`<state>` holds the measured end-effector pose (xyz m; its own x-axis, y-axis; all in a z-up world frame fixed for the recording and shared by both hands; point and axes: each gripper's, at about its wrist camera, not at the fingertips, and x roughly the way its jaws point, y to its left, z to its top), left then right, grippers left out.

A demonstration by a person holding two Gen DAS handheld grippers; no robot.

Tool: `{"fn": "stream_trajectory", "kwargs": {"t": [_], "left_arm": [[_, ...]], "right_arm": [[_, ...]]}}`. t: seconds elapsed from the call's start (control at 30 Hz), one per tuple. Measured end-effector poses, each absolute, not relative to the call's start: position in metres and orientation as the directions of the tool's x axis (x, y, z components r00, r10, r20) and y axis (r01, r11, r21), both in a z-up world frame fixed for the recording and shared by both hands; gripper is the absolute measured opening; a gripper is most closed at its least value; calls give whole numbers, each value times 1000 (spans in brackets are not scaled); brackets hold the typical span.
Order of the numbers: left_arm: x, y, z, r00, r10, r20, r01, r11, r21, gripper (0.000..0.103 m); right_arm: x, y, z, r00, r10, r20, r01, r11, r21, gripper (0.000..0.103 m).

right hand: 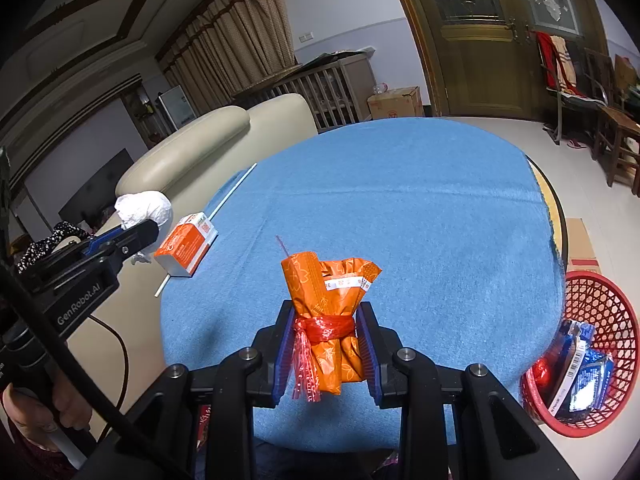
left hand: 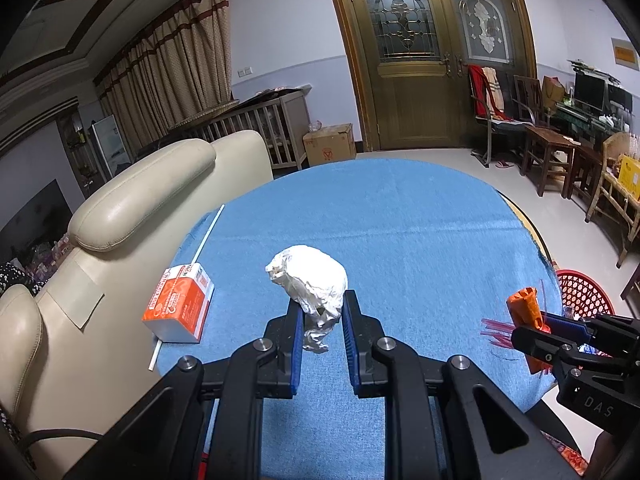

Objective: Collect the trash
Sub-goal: 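Lift and hold the orange bag with right gripper while left holds the white foil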

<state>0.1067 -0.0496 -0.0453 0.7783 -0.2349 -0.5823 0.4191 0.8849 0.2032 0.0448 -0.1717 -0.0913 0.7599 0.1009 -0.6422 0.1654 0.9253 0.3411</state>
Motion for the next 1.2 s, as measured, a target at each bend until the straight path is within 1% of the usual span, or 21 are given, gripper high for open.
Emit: {"fn": "stream_trajectory", "kwargs": {"t": [1.2], "left_arm": [[115,-49,-48,764,-249,-596,447,870,210,20]], "right_arm": [[38,-176,-91,767,91,-635,189,914,359,33]]}}
